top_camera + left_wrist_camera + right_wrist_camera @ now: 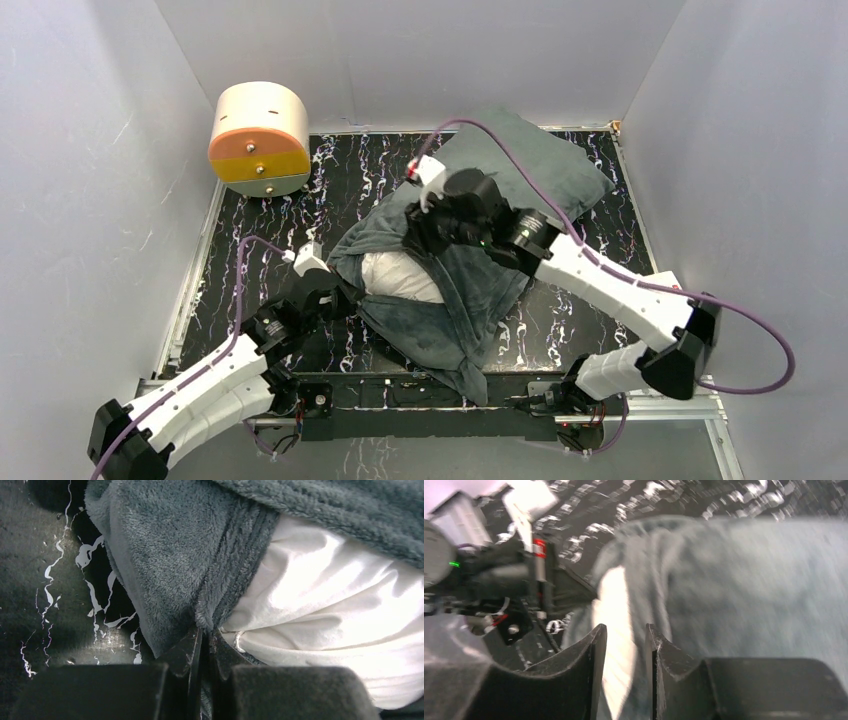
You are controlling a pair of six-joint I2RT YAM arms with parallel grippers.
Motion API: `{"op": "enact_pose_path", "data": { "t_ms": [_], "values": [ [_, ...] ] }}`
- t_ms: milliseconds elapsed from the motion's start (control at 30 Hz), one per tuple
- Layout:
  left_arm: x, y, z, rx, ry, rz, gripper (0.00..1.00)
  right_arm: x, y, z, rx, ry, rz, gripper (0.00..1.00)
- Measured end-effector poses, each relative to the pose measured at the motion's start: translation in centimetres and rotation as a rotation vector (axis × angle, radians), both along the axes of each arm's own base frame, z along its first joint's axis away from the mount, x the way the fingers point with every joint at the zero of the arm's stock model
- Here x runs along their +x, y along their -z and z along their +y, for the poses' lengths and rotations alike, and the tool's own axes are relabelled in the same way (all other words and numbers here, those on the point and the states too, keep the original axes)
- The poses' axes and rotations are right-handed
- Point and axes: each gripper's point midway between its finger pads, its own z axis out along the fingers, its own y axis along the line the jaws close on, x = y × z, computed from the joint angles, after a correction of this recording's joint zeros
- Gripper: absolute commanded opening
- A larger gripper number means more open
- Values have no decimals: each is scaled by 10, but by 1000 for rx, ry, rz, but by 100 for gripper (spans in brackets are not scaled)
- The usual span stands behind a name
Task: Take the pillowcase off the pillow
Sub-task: Remove the pillow from the pillowcase.
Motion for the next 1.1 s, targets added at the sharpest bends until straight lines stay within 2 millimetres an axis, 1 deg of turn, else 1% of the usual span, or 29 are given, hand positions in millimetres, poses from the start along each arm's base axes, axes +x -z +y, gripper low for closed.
{"op": "enact_pose_path", "data": {
  "t_ms": [67, 133, 200, 233, 267, 300, 400, 433, 467, 500, 533, 567, 600, 633, 667, 700, 767, 800, 933, 1000, 1067, 1100],
  "values": [
    [0, -5, 0, -6, 11, -23, 0, -5, -23, 24, 23, -115, -7, 49],
    [-1, -10, 0, -9, 23, -40, 0, -4, -37, 43, 24, -183, -18, 53],
    [-2, -11, 1, -8, 32, -47, 0, 1, -39, 57, 8, -215, -23, 57],
    [-3, -12, 1, -6, 37, -48, 0, 4, -35, 65, -5, -227, -19, 58],
    [-3, -12, 1, -6, 41, -48, 0, 9, -29, 71, -26, -235, -15, 59],
    [-4, -12, 0, -5, 45, -48, 0, 12, -18, 78, -56, -243, -5, 60],
    [-4, -12, 0, -7, 52, -46, 0, 27, 20, 91, -181, -236, 13, 60],
    [-5, -12, -1, -8, 53, -45, 0, 34, 37, 96, -241, -232, 13, 59],
    [-5, -12, -1, -9, 54, -45, 0, 37, 50, 99, -279, -234, 14, 56],
    [-5, -12, -1, -9, 54, -44, 0, 42, 63, 101, -327, -232, 10, 50],
    [-5, -12, -1, -10, 54, -44, 0, 46, 76, 102, -372, -226, 1, 42],
    [-5, -12, -1, -10, 55, -44, 0, 53, 86, 101, -417, -213, -13, 28],
    [-5, -12, -1, -11, 55, -44, 0, 58, 92, 100, -455, -198, -33, 14],
    [-5, -12, -1, -10, 55, -44, 0, 62, 96, 99, -484, -181, -56, 3],
    [-5, -12, -1, -10, 55, -44, 0, 67, 96, 97, -502, -159, -80, 0],
    [-5, -12, 0, -10, 55, -44, 0, 71, 94, 95, -514, -137, -100, 0],
    [-5, -14, 0, -11, 54, -44, 0, 83, 83, 93, -505, -63, -169, 0],
    [-5, -15, 0, -13, 53, -46, 0, 89, 77, 88, -502, -24, -205, 1],
    [-5, -24, -2, -34, 50, -54, 0, 105, 55, 58, -504, 113, -321, 4],
    [-5, -28, -4, -51, 53, -61, 0, 115, 45, 46, -490, 174, -337, 3],
    [-5, -31, -5, -63, 50, -69, 0, 130, 44, 30, -472, 241, -309, 2],
    [-4, -32, -6, -71, 48, -74, 0, 136, 49, 23, -455, 275, -283, 1]
  ]
}}
